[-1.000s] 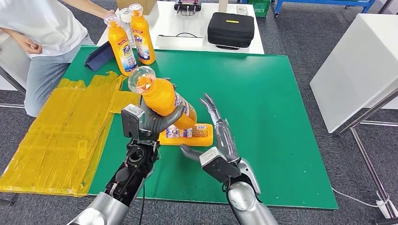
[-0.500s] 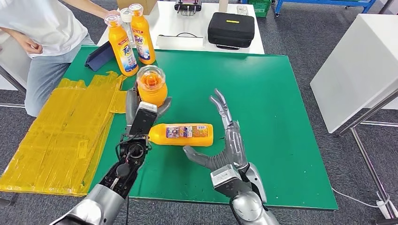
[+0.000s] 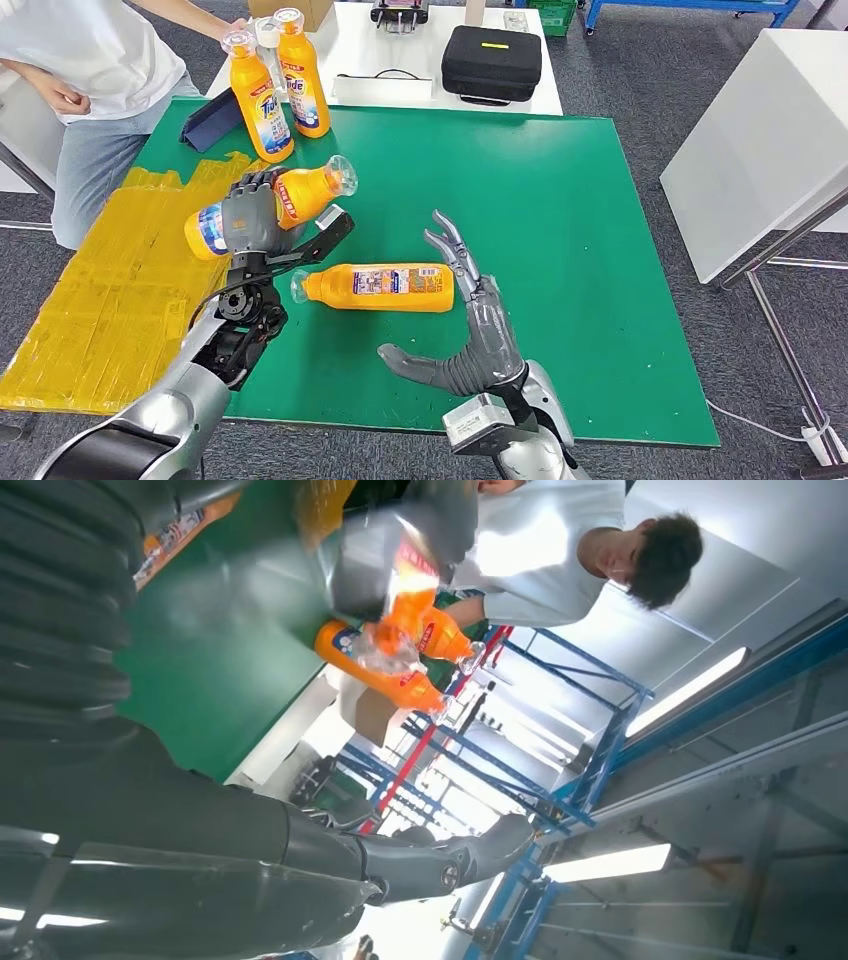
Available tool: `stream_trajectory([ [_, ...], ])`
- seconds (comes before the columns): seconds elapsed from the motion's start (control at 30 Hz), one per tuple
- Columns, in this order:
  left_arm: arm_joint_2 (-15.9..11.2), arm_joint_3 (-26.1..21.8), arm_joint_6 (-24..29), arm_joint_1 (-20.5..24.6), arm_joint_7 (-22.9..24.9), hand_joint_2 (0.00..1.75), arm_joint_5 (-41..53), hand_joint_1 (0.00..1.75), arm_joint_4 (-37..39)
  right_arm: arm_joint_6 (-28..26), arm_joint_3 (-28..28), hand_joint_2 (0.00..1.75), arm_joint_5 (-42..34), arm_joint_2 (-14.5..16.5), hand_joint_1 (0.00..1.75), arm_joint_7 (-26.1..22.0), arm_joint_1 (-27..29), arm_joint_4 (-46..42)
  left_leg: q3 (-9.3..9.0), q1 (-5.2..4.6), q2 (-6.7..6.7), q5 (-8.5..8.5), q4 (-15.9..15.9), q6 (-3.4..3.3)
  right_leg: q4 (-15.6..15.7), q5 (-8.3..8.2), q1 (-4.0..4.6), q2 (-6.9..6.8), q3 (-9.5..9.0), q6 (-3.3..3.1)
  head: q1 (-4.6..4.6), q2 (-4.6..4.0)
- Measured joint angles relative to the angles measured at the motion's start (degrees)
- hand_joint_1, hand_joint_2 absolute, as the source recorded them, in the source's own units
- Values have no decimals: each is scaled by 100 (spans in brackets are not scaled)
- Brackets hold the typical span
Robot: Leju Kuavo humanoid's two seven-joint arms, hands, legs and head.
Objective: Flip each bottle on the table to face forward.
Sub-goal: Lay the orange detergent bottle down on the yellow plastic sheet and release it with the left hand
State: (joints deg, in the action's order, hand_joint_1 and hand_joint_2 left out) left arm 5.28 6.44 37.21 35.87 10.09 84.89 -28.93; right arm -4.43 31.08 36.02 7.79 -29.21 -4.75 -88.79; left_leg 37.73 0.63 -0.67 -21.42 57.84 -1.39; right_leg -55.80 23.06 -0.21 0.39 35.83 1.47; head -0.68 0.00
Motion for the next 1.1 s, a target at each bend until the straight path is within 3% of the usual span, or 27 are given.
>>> stream_trajectory([
  [0.13, -204, 43, -139, 7, 823, 175, 455, 175, 256, 68, -7, 175, 47, -59, 0, -53, 176, -162, 0, 0, 3, 0, 0, 1, 0, 1, 0, 1, 2, -1, -1, -1],
  [0.3, -422, 208, -429, 6, 1357, 175, 487, 175, 429, 75, -50, 175, 154, -124, 0, -62, 404, -366, 2, 0, 3, -1, 0, 1, 0, 1, 0, 1, 3, -2, 1, 0],
  [0.67, -704, 289, -754, -23, 1717, 175, 498, 175, 604, 61, -174, 175, 206, -216, 0, -74, 706, -702, 2, 0, 5, -2, 0, 3, 0, 1, 0, 3, 2, -2, 1, 0],
  [1.1, -1321, -28, -1125, -471, 2148, 175, 498, 175, 717, -102, -498, 175, 334, -489, 0, -181, 1513, -1223, 2, 4, 12, -10, -2, 14, 1, 14, 5, 13, 8, -21, 1, 0],
])
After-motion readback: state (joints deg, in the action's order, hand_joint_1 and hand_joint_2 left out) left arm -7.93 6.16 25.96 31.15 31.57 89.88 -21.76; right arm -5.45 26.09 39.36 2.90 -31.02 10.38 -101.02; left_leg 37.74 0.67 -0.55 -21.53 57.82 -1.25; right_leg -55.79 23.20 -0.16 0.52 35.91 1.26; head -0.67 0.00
